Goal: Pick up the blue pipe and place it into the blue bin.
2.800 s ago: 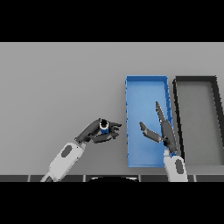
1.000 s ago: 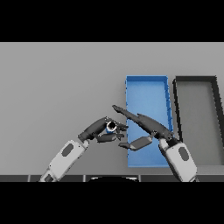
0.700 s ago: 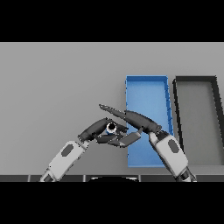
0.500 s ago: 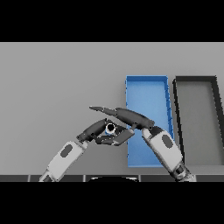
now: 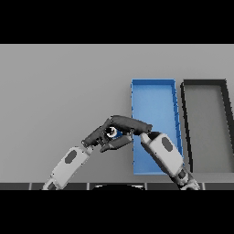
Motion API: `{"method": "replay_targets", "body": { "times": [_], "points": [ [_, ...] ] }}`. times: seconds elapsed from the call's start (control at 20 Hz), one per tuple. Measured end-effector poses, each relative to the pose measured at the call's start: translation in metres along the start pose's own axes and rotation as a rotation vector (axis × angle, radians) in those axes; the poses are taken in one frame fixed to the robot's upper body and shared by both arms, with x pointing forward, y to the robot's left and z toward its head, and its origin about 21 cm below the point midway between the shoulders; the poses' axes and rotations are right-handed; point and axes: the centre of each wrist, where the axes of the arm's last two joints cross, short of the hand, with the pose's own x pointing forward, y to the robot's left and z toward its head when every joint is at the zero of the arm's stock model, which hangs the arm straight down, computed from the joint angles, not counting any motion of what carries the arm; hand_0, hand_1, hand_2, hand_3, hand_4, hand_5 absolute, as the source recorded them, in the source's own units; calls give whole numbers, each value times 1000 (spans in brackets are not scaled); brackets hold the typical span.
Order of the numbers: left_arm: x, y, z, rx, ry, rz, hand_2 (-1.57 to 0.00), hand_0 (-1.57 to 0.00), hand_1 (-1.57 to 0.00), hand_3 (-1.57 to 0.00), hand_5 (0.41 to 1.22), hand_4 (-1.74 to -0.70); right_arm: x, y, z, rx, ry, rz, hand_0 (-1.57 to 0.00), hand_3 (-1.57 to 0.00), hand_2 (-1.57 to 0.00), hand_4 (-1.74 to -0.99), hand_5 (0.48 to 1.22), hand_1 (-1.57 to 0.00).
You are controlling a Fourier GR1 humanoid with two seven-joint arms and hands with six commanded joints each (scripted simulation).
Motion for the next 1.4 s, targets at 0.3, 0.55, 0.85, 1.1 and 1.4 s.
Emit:
{"method": "replay_targets", "body": {
  "times": [0.3,0.55,0.85,1.1,1.4],
  "points": [
    [-2,7,0,13,-9,23,-1388,-1516,-1512,-1503,1221,-1727,1,3,-1,-19,-19,100,-1524,-1505,-1525,-1475,1155,-1523],
    [-1,17,7,-73,-4,-121,-500,-592,-554,-546,1221,-1216,-1,4,1,-28,-51,47,-1556,-1549,-1556,-1490,1199,-1555],
    [-6,17,7,-77,69,-194,-130,-154,-145,-142,785,-942,4,8,-4,-11,-73,64,-1567,-1565,-1567,-1496,1215,-1567],
    [-6,18,7,-60,100,-196,-42,-50,-47,-46,617,-887,7,8,-3,-17,-75,82,-1570,-1569,-1570,-1491,1219,-1570],
    [-7,22,7,-38,158,-166,-10,-12,-12,-11,555,-896,11,1,0,-37,-106,37,-1571,-1571,-1571,-1490,1221,-1571]
  ]
}}
